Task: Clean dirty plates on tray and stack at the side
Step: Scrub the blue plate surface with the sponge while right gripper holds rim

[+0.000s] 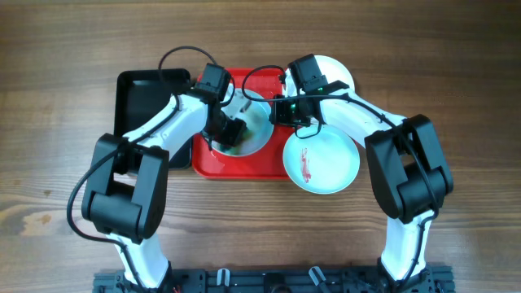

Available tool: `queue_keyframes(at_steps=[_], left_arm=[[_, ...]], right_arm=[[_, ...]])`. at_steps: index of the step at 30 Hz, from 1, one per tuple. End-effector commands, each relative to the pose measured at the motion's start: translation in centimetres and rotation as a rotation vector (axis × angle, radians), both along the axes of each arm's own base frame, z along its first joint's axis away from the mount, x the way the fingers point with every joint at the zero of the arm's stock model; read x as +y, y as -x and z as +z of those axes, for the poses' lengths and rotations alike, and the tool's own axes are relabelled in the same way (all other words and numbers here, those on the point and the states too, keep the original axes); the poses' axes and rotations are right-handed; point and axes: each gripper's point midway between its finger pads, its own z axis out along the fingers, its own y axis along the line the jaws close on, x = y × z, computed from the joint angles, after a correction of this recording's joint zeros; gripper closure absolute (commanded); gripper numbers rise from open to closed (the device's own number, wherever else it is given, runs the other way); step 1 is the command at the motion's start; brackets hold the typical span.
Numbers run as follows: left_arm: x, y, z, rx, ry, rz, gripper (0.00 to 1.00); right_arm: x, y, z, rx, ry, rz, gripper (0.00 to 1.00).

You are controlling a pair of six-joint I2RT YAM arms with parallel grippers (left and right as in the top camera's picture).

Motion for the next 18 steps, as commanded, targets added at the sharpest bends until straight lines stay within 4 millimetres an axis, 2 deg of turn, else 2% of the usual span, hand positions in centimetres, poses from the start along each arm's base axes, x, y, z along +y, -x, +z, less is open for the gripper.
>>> queue_keyframes(at_steps=[1, 5, 10, 14, 18], left_arm=[[6.9, -1.2, -2.9, -0.049, -0.337, 0.4, 0.96], [7.5, -3.3, -2.3, -0.146, -0.331, 0.603, 0.96], [5.8, -7.2, -1.0, -0.298, -0.216, 0.665, 0.96], [4.8, -10.4, 0.8, -0.446, -0.141, 0.722, 0.96], [4.4, -11.9, 2.0, -0.522, -0.102, 0.754, 0.96]], right_arm=[[0.7, 0.9, -0.9, 0.049, -0.017, 0.008, 0.96], [0.7, 0.9, -0.9, 0.049, -0.017, 0.008, 0.96], [0.7, 1.0, -0.9, 0.05, -0.017, 0.008, 0.95], [0.6, 1.1, -1.0, 0.058, -0.013, 0.008, 0.96], [0.5, 1.3, -1.1, 0.065, -0.01, 0.008, 0.96]])
